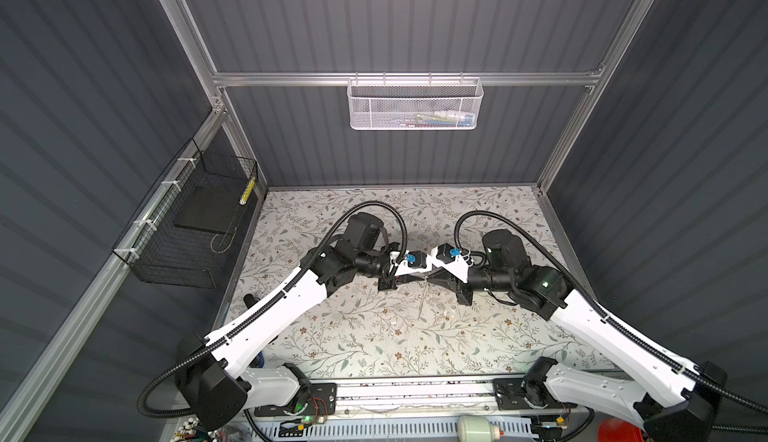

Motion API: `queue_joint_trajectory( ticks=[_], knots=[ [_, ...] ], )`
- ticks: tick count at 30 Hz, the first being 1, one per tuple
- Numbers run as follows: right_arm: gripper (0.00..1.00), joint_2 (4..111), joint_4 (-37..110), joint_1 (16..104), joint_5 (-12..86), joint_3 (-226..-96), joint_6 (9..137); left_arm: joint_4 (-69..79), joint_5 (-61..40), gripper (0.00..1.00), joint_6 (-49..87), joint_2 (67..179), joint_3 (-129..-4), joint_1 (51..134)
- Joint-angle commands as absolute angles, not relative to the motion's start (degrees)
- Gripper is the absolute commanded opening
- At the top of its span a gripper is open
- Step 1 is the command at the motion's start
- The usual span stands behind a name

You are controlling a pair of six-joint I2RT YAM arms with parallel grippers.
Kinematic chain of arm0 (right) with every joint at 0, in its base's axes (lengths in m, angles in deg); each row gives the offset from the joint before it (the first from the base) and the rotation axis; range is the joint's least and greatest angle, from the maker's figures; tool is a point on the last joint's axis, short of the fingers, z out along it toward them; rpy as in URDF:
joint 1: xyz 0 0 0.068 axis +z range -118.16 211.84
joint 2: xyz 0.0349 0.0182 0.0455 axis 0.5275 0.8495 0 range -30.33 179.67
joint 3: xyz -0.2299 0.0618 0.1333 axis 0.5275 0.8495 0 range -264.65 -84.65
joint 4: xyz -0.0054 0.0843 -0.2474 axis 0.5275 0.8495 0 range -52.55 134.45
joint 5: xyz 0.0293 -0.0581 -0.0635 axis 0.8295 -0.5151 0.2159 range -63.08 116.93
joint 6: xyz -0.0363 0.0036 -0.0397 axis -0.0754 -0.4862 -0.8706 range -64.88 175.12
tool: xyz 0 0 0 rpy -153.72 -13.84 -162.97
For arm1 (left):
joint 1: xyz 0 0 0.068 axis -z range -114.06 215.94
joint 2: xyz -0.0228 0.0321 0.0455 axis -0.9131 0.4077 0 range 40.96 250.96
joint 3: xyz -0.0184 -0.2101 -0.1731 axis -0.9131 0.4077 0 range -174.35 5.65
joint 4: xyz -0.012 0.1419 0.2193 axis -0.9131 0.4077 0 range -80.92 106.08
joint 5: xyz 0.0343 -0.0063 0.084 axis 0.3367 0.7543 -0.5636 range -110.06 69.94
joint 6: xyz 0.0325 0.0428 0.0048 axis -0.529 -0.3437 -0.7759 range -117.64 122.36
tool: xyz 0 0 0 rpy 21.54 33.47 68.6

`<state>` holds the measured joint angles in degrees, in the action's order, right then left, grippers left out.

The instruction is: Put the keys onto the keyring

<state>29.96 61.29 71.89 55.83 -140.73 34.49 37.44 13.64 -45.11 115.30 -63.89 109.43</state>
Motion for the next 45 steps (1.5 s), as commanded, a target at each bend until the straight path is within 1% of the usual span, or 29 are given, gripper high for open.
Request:
queue_joint_trajectory(
  ticks=[1, 6, 11, 15, 19, 34, 42, 45],
  knots=[
    [0.01, 30.0, 60.0, 71.9, 57.6, -143.0, 34.2, 39.6, 14.5, 0.29, -46.1, 116.5, -65.9, 110.2],
    [0.01, 29.8, 60.0, 71.9, 56.5, -143.2, 35.0, 40.4, 13.8, 0.28, -46.9, 117.2, -66.2, 110.8],
    [0.01, 28.6, 56.8, 71.9, 57.1, -142.1, 36.3, 41.0, 12.8, 0.24, -47.5, 117.3, -66.1, 111.1],
    [0.01, 28.6, 56.4, 71.8, 57.3, -141.6, 36.9, 41.3, 12.1, 0.22, -48.1, 116.9, -65.8, 111.4],
    [0.01, 28.8, 56.5, 71.8, 57.8, -141.2, 36.8, 40.9, 11.9, 0.18, -48.1, 116.7, -66.0, 111.5],
    [0.01, 29.3, 58.5, 71.9, 57.2, -141.3, 33.3, 41.7, 13.9, 0.13, -48.1, 117.1, -67.3, 111.4],
    [0.01, 29.0, 58.1, 72.0, 57.7, -140.7, 31.7, 43.5, 15.7, 0.12, -49.1, 117.9, -68.1, 111.5],
    [0.01, 29.0, 57.9, 72.1, 57.8, -140.6, 31.2, 44.1, 16.3, 0.10, -49.2, 118.2, -68.5, 111.5]
  ],
)
